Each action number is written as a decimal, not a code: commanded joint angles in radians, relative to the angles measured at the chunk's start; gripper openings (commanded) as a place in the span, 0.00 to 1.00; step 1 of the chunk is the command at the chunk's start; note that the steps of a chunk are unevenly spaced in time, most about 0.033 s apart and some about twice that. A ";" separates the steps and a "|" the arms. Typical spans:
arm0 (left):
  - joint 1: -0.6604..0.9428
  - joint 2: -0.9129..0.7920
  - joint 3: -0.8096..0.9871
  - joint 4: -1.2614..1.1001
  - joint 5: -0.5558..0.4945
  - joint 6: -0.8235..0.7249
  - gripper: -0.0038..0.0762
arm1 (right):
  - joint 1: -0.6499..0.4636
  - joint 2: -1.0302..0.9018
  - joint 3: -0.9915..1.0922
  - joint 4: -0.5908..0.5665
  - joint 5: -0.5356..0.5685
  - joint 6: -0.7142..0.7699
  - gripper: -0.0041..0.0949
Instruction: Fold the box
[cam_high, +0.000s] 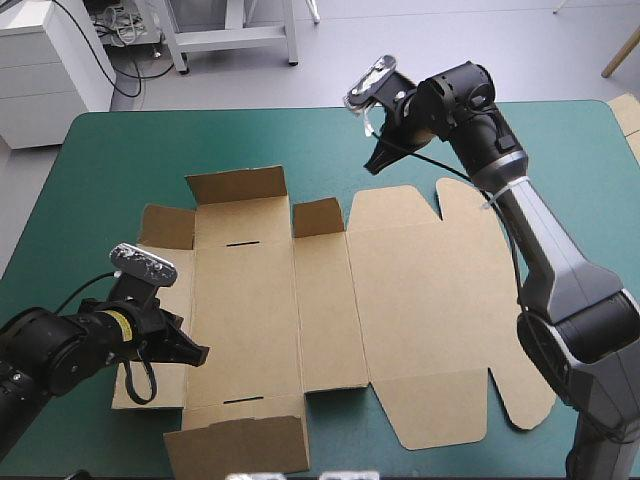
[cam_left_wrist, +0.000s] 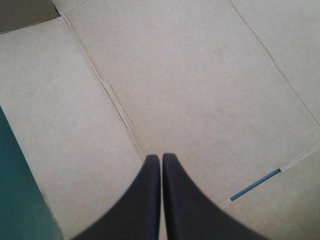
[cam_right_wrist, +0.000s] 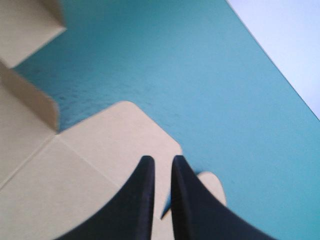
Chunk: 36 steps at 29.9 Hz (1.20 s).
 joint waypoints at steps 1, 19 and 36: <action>-0.006 -0.007 -0.032 0.007 -0.045 -0.001 0.04 | -0.003 -0.085 -0.029 -0.204 -0.040 0.224 0.02; -0.006 -0.007 -0.032 0.011 -0.054 -0.001 0.04 | -0.184 -0.364 0.385 0.048 -0.039 0.249 0.02; -0.006 0.000 -0.139 0.002 -0.016 -0.022 0.06 | -0.223 -0.815 1.175 0.172 -0.166 0.249 0.02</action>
